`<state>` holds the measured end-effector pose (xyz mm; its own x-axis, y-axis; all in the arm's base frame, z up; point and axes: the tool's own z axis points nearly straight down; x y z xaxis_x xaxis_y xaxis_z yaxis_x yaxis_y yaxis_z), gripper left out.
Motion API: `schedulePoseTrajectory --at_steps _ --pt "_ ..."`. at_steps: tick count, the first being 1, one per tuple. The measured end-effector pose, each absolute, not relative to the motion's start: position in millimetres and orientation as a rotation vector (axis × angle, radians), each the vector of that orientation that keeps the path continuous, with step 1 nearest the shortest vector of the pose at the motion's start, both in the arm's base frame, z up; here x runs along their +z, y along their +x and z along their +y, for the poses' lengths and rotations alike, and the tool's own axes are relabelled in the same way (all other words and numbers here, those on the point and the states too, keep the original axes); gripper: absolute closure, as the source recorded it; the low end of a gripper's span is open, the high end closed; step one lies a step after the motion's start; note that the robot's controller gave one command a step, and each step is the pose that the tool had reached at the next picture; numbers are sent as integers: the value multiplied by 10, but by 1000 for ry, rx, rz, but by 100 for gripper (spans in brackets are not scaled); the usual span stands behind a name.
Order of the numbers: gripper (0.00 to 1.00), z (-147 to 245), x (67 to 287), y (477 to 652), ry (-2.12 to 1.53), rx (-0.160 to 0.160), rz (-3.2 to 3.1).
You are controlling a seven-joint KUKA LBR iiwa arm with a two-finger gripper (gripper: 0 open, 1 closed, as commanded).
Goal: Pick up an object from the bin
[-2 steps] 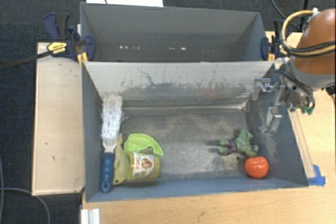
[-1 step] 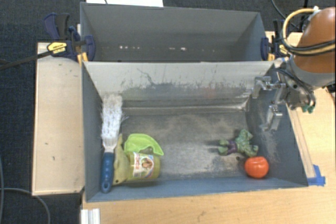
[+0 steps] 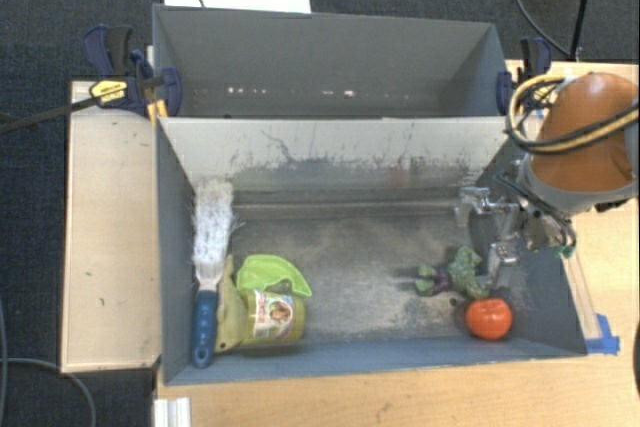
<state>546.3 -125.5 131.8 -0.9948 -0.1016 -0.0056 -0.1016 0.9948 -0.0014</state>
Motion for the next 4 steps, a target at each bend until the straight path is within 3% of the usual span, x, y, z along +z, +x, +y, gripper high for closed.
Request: schedulePoseTrajectory --at_steps 1,2,3,4 --pt "0 -1235 1163 5333 -286 1 3129" --pt "0 -883 1128 5315 -183 2 3134" --pt "0 -946 710 5287 -179 0 3134" --pt "100 -854 702 5293 -368 0 3118"
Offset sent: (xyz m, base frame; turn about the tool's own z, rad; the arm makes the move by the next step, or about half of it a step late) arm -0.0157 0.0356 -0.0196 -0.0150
